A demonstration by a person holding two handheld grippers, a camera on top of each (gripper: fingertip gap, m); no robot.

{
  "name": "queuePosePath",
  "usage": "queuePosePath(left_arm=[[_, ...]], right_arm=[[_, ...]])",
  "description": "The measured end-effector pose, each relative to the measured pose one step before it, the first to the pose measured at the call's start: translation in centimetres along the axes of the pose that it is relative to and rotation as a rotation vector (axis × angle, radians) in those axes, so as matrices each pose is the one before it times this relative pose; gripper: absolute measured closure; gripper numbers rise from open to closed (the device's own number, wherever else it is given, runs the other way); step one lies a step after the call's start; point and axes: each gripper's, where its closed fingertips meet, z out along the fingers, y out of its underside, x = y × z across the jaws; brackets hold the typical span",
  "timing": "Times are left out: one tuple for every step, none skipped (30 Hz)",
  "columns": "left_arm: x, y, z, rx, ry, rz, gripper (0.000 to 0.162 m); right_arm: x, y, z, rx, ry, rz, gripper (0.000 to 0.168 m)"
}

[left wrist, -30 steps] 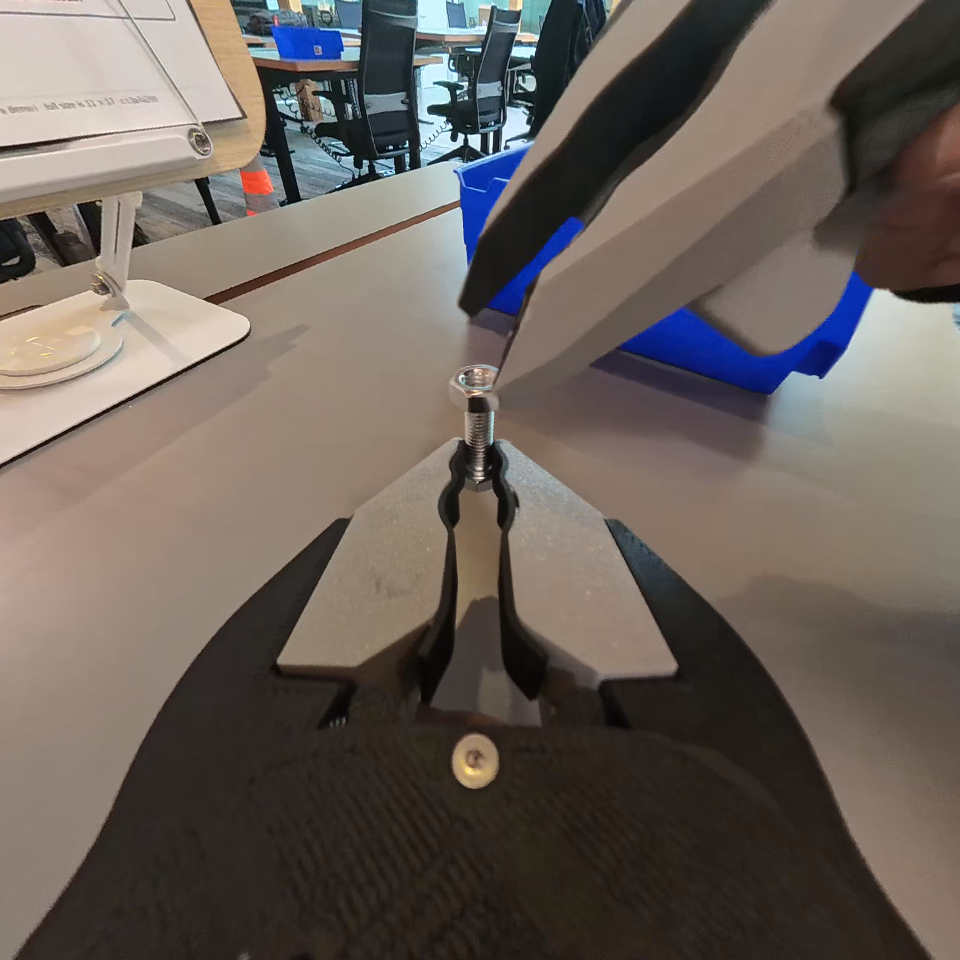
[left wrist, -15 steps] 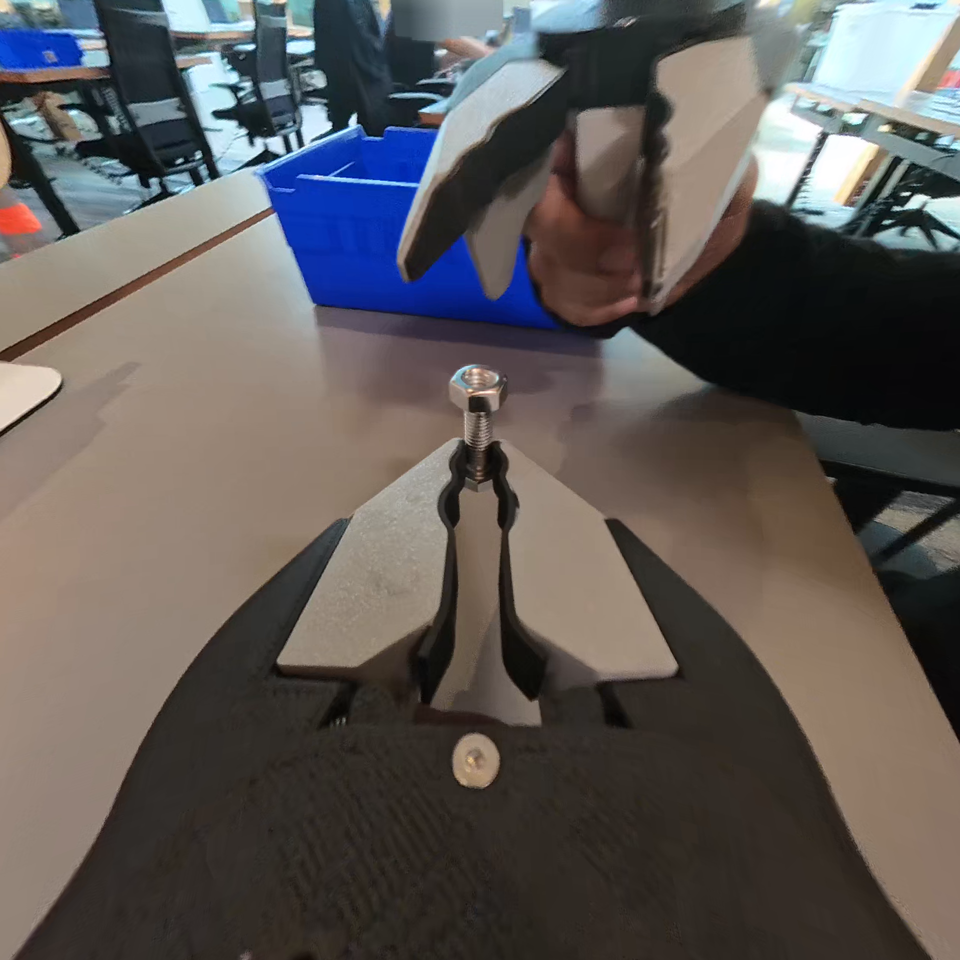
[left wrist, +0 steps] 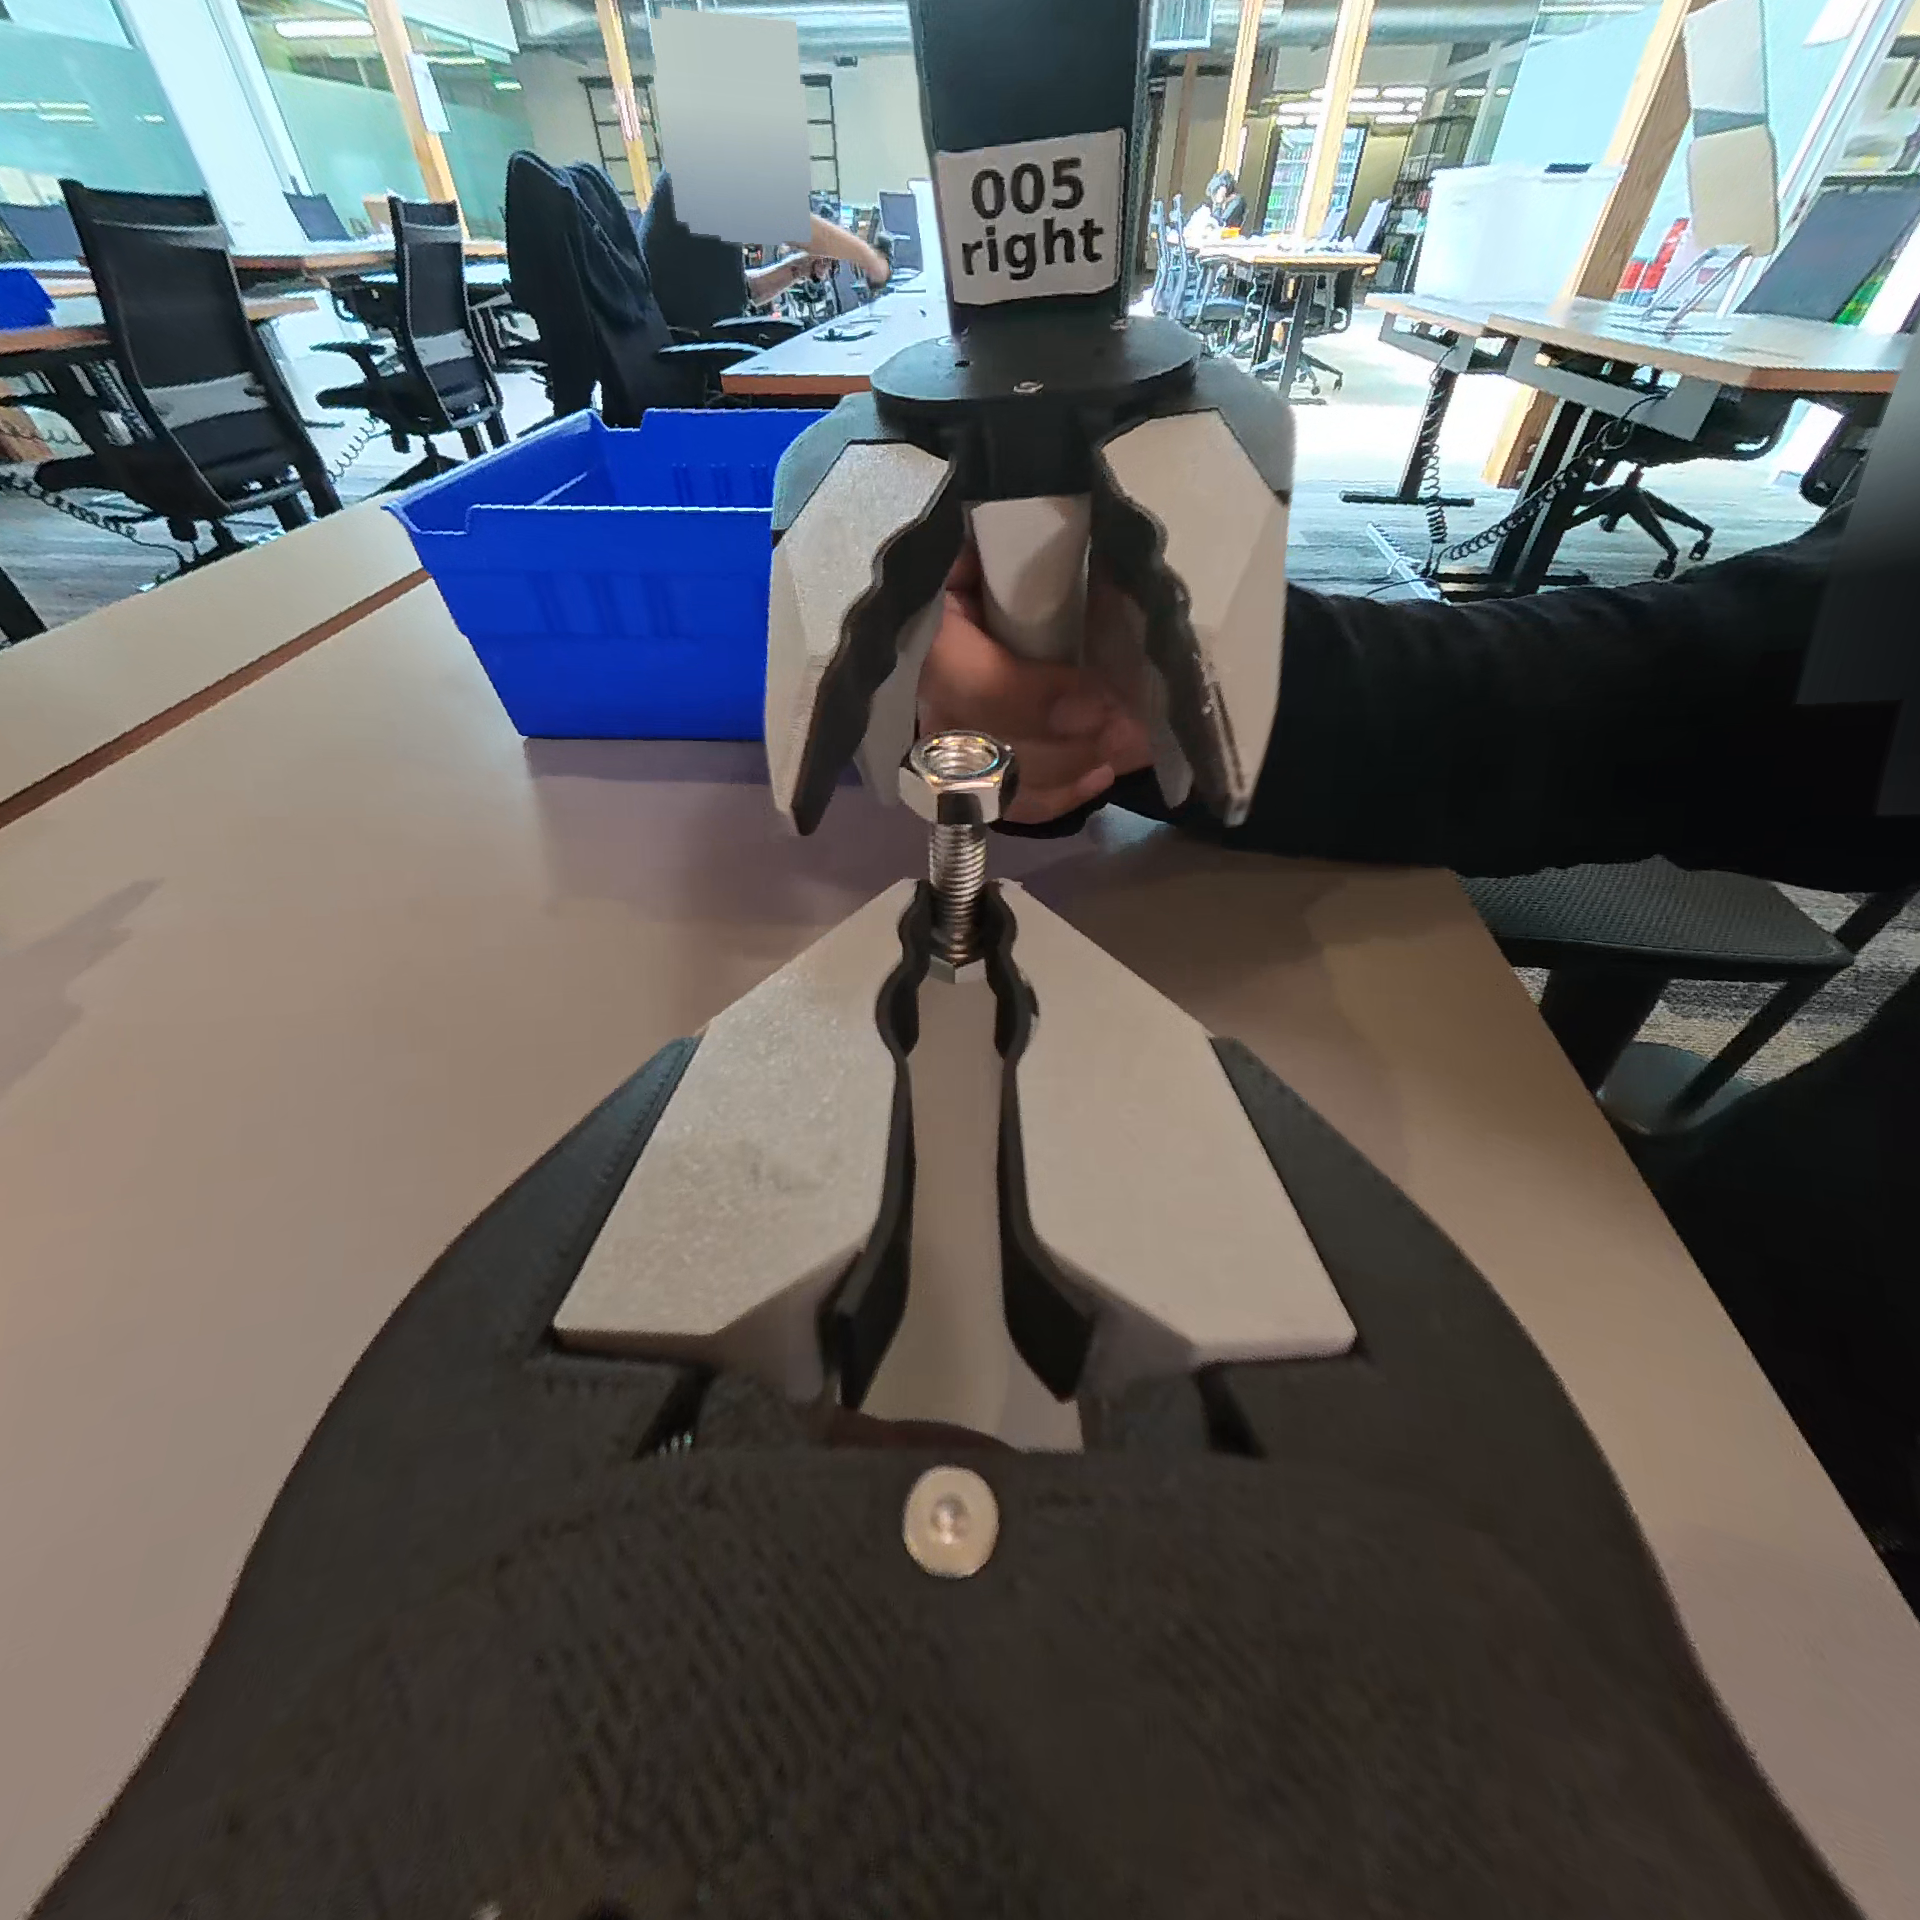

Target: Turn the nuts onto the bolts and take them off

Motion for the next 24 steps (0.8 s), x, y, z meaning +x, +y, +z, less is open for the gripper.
queuePosePath(left_arm=[[0.093,-0.045,0.013,0.0018,0.0021,0.0027,0.155],[0.064,-0.08,-0.009,0.0031,0.0002,0.0021,0.155],[0.04,-0.088,-0.008,0.0021,-0.0013,0.0014,0.155],[0.062,-0.083,-0.013,0.0011,0.0014,0.0008,0.155],[0.008,-0.086,-0.032,0.0038,-0.0024,0.0028,0.155],[-0.035,-0.059,-0.035,0.0026,-0.0041,0.0025,0.155],[-0.035,-0.035,-0.04,0.0008,-0.0022,0.0007,0.155],[-0.037,-0.024,-0.042,0.0008,-0.0005,0.0,0.155],[-0.086,0.0,-0.049,0.0014,-0.0023,0.0002,0.155],[-0.125,0.033,-0.04,-0.0004,-0.0029,-0.0021,0.155],[-0.153,0.031,-0.053,-0.0001,-0.0037,-0.0032,0.155],[-0.148,0.049,-0.06,-0.0007,-0.0025,-0.0047,0.155],[-0.207,0.015,-0.067,0.0004,-0.0068,-0.0038,0.155],[-0.164,-0.024,-0.079,0.0028,-0.0054,-0.0023,0.155],[-0.097,-0.008,-0.066,-0.0002,-0.002,-0.0024,0.155],[-0.138,-0.065,-0.072,0.0027,-0.007,0.0014,0.155],[-0.11,-0.055,-0.059,0.0017,-0.0058,0.0004,0.155],[-0.063,-0.06,-0.053,0.0013,-0.003,-0.0004,0.155],[-0.088,-0.063,-0.056,0.0023,-0.0049,0.0003,0.155],[-0.113,-0.043,-0.029,0.0013,-0.0064,-0.0008,0.155],[-0.007,0.0,-0.018,-0.0013,0.0015,-0.0038,0.155],[0.01,-0.02,-0.01,0.0024,0.0004,-0.0018,0.155],[0.061,0.007,0.036,0.0006,0.0032,-0.0012,0.155],[0.158,0.063,0.074,-0.0033,0.008,-0.0017,0.155]], right_arm=[[-0.219,-0.058,0.127,0.0038,-0.0128,0.0044,0.115],[-0.118,0.036,0.143,-0.001,-0.005,0.001,0.115],[-0.068,0.06,0.16,-0.0026,0.0006,-0.0045,0.115],[-0.118,0.04,0.144,-0.0023,-0.0016,-0.0065,0.115],[-0.131,0.018,0.122,-0.0021,-0.002,-0.0045,0.116],[-0.111,0.031,0.095,-0.0023,-0.0029,-0.0009,0.116],[-0.12,0.059,0.081,-0.0047,-0.0056,0.0023,0.116],[-0.116,0.041,0.023,-0.0032,-0.0044,0.0014,0.116],[0.056,-0.003,-0.031,-0.0007,0.0066,-0.0026,0.116],[0.13,-0.003,-0.076,0.0,0.0115,-0.0042,0.115],[0.155,0.026,-0.093,-0.0016,0.0107,-0.0007,0.115],[0.153,0.014,-0.114,0.0002,0.0086,0.0022,0.115],[0.156,-0.05,-0.122,0.0037,0.0083,0.0022,0.116],[0.096,-0.094,-0.133,0.0064,0.0048,0.0021,0.116],[0.099,-0.059,-0.109,0.0041,0.0044,0.0028,0.117],[0.129,-0.045,-0.107,0.0029,0.0062,0.0025,0.117],[0.101,-0.007,-0.094,0.0014,0.0048,0.0027,0.118],[0.057,0.007,-0.088,-0.0005,0.0022,0.0025,0.118],[0.055,0.029,-0.096,-0.0011,0.0042,-0.0002,0.119],[0.091,0.033,-0.111,-0.0018,0.0078,-0.0027,0.119],[0.102,-0.007,-0.128,-0.0008,0.0087,-0.0041,0.12],[0.149,-0.1,-0.144,0.0049,0.0102,-0.0025,0.121],[0.158,-0.168,-0.119,0.0101,0.0072,0.0036,0.121],[0.083,-0.219,-0.047,0.0134,-0.0006,0.0104,0.12]])
